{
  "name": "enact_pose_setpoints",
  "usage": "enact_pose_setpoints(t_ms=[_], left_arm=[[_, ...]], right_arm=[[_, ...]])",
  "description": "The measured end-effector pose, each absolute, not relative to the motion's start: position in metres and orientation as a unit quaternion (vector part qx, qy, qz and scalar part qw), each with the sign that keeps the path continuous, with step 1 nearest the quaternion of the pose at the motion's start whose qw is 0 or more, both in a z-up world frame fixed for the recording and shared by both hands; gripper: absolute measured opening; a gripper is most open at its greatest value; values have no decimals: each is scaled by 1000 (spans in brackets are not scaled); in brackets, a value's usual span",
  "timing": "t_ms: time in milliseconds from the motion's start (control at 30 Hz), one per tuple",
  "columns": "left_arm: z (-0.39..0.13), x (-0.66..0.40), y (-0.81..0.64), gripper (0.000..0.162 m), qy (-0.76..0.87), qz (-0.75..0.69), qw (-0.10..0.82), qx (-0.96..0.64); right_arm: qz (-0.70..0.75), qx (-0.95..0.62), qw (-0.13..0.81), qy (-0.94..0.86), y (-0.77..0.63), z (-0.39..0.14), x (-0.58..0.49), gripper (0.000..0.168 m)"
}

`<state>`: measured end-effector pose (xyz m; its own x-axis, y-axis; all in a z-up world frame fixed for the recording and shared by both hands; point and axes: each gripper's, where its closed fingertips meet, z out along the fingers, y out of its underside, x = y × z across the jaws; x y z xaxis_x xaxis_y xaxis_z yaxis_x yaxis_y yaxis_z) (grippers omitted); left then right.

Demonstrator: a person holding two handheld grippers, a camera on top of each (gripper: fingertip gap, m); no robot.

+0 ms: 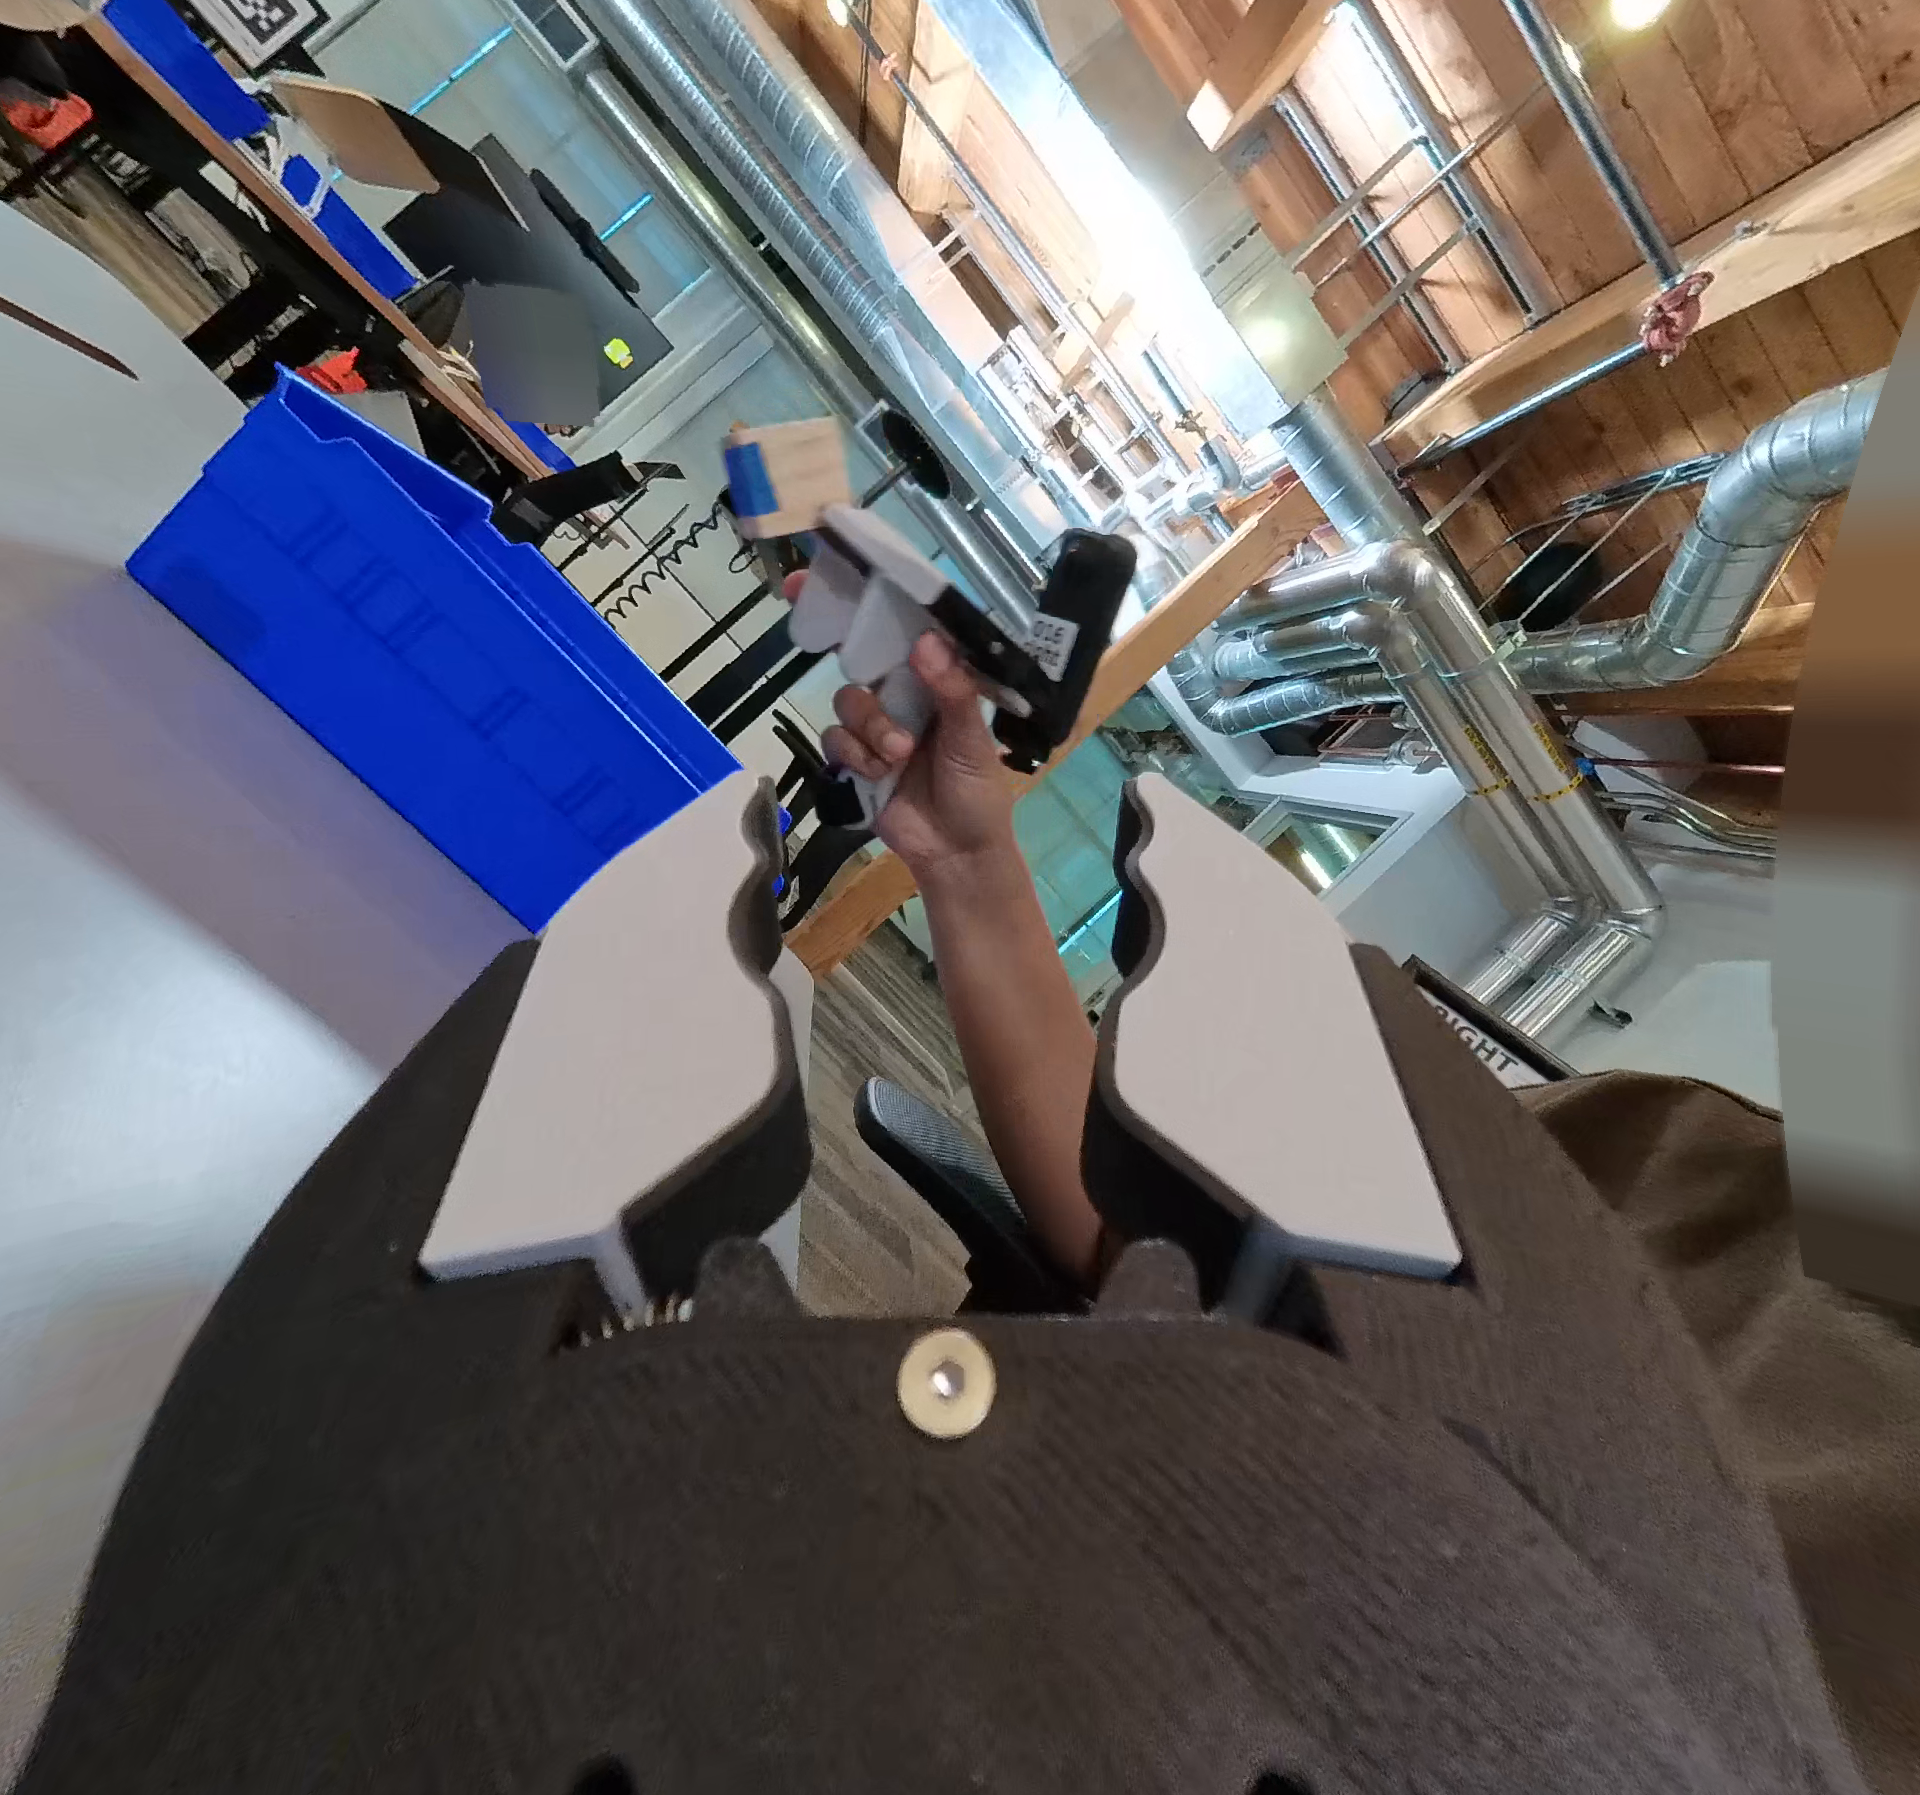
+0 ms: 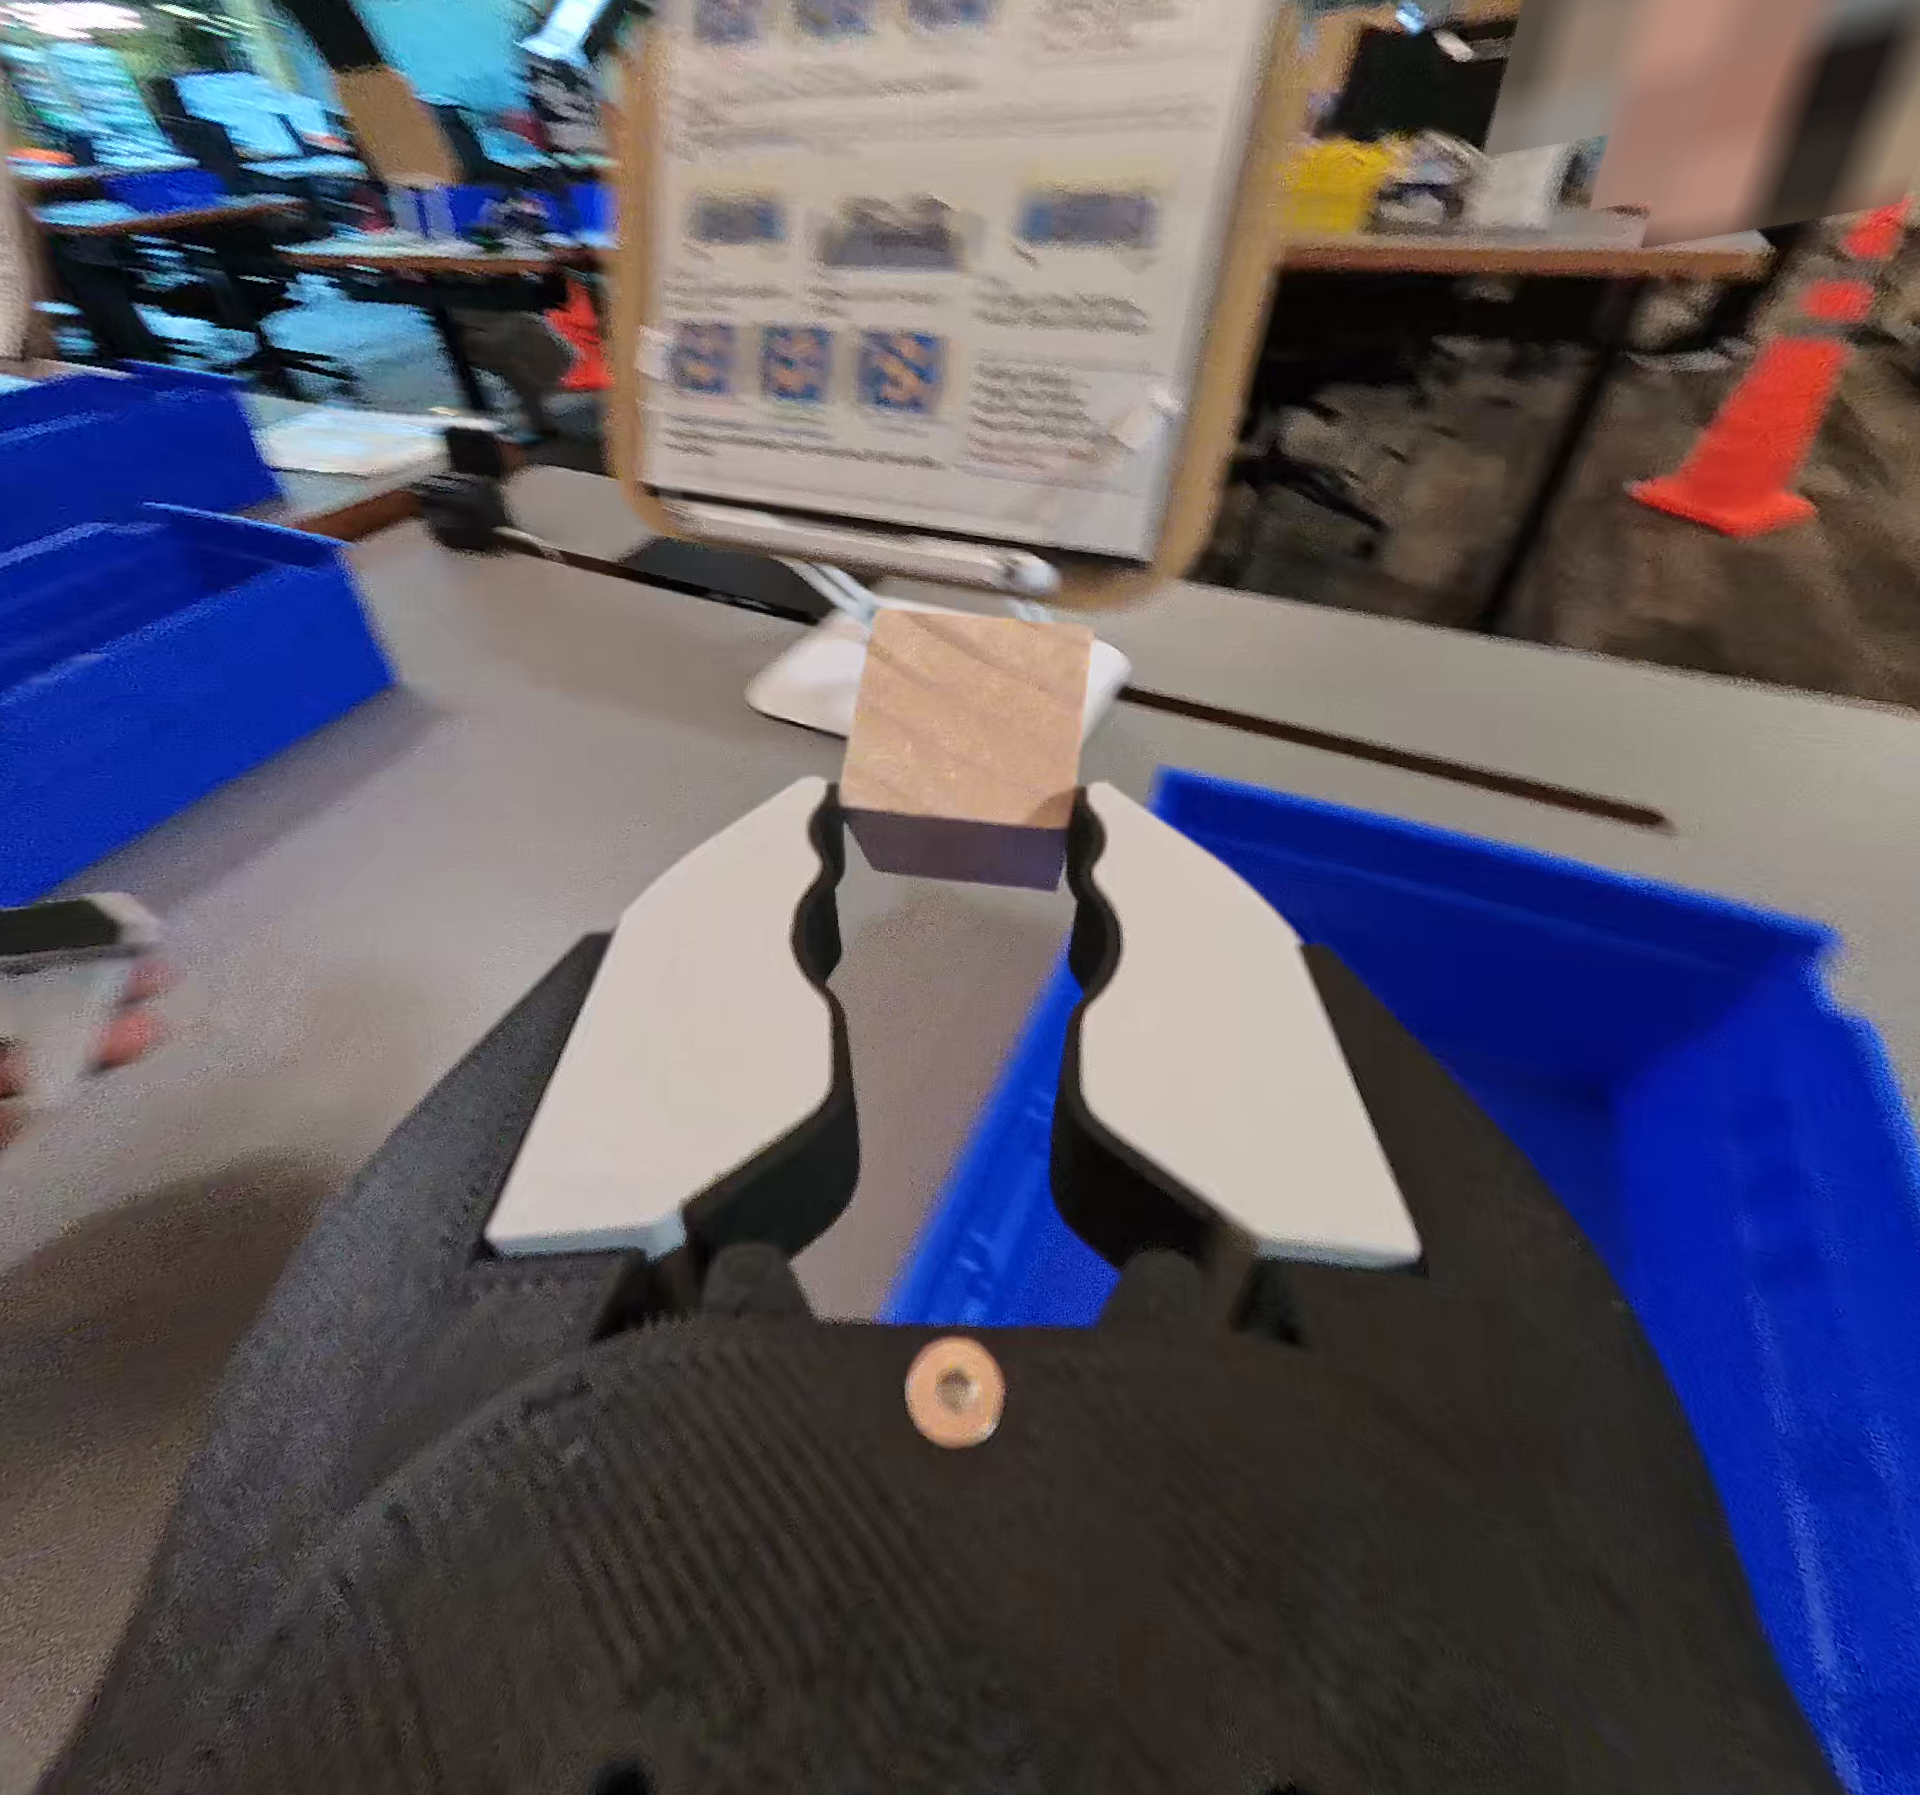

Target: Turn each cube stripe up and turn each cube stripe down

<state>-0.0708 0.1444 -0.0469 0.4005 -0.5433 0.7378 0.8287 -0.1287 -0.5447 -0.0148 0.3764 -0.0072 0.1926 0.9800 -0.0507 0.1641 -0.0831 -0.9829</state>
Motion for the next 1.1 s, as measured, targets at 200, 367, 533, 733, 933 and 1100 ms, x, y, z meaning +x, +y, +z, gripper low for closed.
enact_pose_setpoints(t_ms=[200, 367, 533, 733, 933, 1100], left_arm=[[-53, -64, 146, 62, -125, -518, 639, -554], [-57, -64, 142, 62, -126, -509, 637, -565], [-58, -71, 135, 61, -139, -501, 644, -562], [-58, -82, 128, 61, -156, -492, 654, -553], [-58, -86, 128, 61, -161, -495, 653, -550], [-60, -86, 129, 61, -160, -495, 651, -553]], right_arm=[[336, -726, 410, -438, 445, -98, 1, 43], [266, -782, 343, -447, 454, -147, -4, 43], [201, -802, 313, -468, 460, -176, -4, 43], [208, -814, 282, -463, 459, -189, -7, 43], [223, -819, 274, -453, 456, -192, -8, 43], [234, -819, 272, -449, 455, -190, -7, 53]])
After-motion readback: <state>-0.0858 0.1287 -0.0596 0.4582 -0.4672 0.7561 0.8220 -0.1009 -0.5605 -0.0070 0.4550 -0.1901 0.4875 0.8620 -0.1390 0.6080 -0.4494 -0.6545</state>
